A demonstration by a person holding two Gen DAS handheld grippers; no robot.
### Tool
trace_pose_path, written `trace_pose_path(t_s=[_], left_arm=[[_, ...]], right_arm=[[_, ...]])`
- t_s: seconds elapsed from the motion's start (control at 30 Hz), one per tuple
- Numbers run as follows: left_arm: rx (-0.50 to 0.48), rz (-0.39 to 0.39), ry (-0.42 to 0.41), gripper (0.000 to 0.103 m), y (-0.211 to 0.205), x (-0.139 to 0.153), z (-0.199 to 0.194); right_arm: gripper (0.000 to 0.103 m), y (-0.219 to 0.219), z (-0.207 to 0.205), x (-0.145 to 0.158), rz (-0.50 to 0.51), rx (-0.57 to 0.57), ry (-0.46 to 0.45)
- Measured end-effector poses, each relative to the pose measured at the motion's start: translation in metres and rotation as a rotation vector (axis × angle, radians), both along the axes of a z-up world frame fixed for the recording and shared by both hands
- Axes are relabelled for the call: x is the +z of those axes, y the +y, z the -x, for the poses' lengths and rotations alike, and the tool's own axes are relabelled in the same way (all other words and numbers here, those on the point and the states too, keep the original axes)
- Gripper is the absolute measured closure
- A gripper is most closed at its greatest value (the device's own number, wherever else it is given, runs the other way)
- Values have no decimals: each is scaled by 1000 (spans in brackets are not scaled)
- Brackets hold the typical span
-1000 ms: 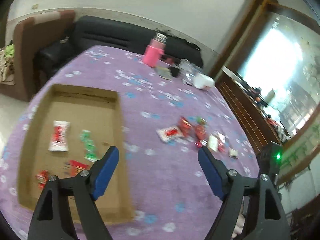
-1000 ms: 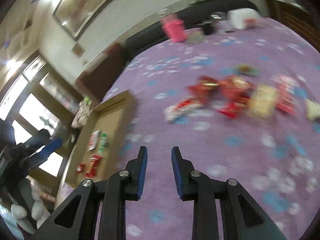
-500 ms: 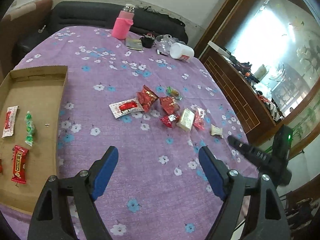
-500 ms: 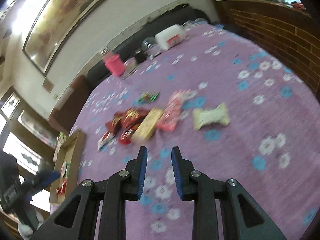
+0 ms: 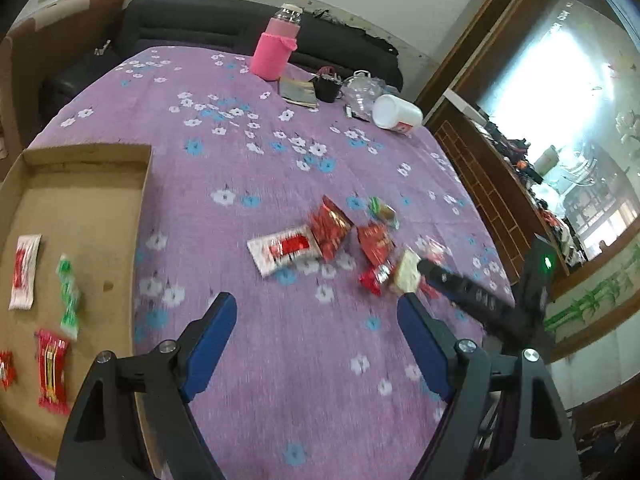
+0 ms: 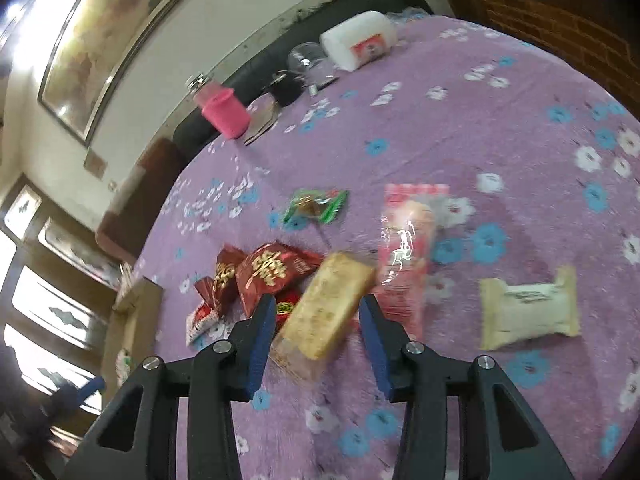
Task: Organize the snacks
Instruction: 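Grasp the red foil packet with the left gripper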
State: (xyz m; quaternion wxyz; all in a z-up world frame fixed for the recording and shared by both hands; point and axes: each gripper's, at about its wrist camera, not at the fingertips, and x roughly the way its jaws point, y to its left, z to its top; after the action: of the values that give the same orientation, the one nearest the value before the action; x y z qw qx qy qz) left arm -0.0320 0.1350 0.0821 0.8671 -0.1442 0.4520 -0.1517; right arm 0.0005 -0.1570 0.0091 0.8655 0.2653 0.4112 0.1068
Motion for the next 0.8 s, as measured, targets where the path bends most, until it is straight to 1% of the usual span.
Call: trace_pose_path(t_s=[0.07,0.13,0.17,0.23,0.33,0.43,0.5,0.53,0.6,0.63,0.67,0.7,0.73,0.77,0.8], left_arm=[[-9,-25,20,21,-9,-4,-21],[-19,-46,60,21,-20,-12,-45],[-39,-45,84,21,-26,-18,-60],[-65,-50,110,21,-39,-29,-85],[-89,-111,121,22,-58,-46,-116],[-125,-125,133,22,-71,-62,-133],[-153,-131,127,22,-79,-66,-138],[-162,-151,115,22,-84,-67,-138],[-195,-225,90,22,-98,-69,-139],[-205,-273,79,33,-106,-71,-138],[-212,-312,79,59,-110,-73,-137],[-222,-333,85,63,-113,-76,-137],[-222,-329,92,64,-113,-77,-135],[-214,-326,90,68,-111,-75,-134],[-208,-319,86,69,-108,-71,-132]], right_arm=[[57,8,1,-1,28,15,-32],[57,14,1,-4,61,17,-48],[57,15,1,-6,74,11,-51],[57,11,3,-8,62,-2,-50],[57,2,8,-4,44,-21,-76],[57,-6,11,-2,26,-50,-86],[57,-11,10,-1,7,-62,-85],[57,-13,10,-2,-2,-67,-83],[57,-16,10,-2,-18,-76,-77],[57,-17,10,-2,-25,-77,-76],[57,-18,10,-2,-29,-81,-77],[57,-19,10,-1,-30,-83,-77],[57,-19,11,-1,-32,-84,-77],[57,-19,11,-2,-33,-86,-76],[57,-20,10,-2,-29,-87,-74]])
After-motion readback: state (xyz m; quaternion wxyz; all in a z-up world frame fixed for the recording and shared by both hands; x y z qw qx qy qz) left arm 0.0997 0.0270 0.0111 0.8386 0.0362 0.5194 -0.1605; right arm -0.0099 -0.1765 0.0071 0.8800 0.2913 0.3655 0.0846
